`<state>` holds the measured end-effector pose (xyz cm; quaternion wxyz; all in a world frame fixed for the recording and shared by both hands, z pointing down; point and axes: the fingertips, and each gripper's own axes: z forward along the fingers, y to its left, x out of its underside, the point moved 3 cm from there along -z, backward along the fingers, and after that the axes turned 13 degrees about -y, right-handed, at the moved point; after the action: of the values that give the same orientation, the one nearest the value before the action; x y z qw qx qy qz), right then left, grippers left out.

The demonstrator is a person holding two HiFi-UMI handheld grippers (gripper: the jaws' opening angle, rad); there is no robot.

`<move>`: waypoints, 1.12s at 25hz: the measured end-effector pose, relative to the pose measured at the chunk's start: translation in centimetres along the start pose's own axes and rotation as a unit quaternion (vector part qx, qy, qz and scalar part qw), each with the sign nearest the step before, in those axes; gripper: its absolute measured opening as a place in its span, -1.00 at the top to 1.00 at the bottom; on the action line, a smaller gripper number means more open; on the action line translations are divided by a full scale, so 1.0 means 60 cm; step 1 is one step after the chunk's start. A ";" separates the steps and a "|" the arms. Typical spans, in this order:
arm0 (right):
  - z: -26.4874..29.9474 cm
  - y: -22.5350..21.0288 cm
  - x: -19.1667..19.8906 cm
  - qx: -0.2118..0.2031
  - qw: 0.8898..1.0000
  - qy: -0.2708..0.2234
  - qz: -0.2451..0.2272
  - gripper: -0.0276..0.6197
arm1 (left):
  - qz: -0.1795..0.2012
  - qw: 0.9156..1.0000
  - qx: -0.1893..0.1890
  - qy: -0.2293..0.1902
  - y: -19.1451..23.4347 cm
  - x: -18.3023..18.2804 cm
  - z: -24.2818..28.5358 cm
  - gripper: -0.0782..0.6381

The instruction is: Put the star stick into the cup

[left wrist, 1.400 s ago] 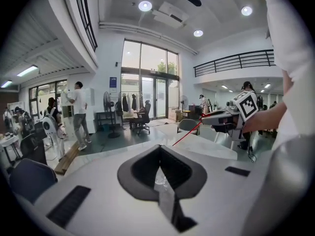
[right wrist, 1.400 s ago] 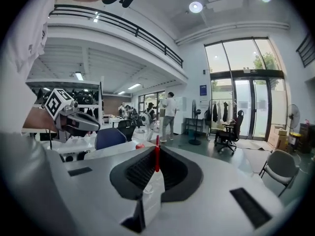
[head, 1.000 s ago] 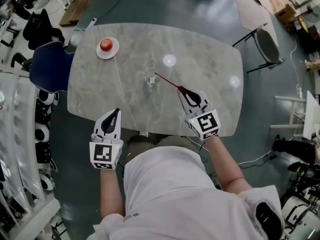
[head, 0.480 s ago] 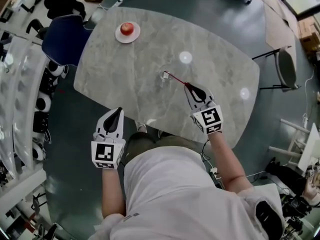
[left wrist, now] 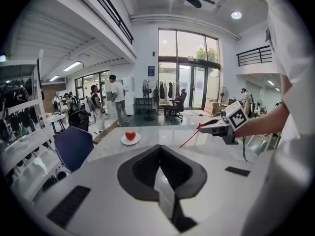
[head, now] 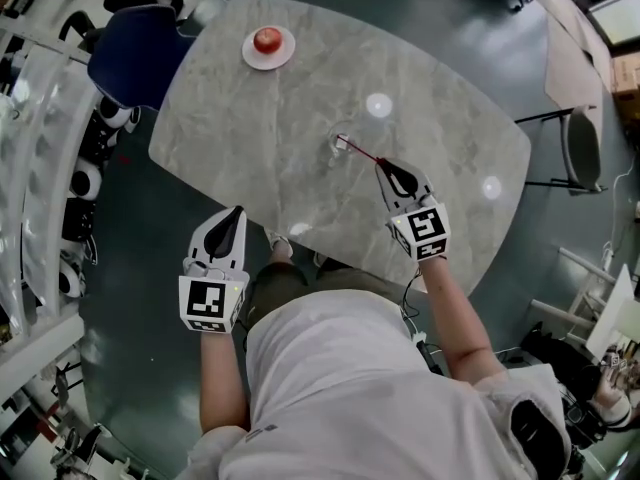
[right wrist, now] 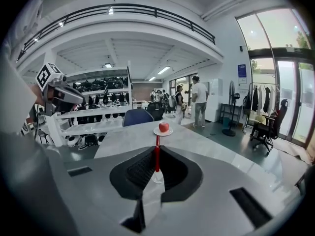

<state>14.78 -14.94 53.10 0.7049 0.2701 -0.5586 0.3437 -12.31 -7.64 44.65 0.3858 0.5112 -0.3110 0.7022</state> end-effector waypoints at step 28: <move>0.004 0.002 0.044 -0.002 1.000 0.021 -0.002 0.81 | -0.005 1.000 -0.007 0.018 -0.028 0.024 -0.022 0.78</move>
<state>14.91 -14.60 55.75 0.7181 0.2622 -0.5436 0.3467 -11.75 -5.39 45.74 0.3980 0.4975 -0.3064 0.7072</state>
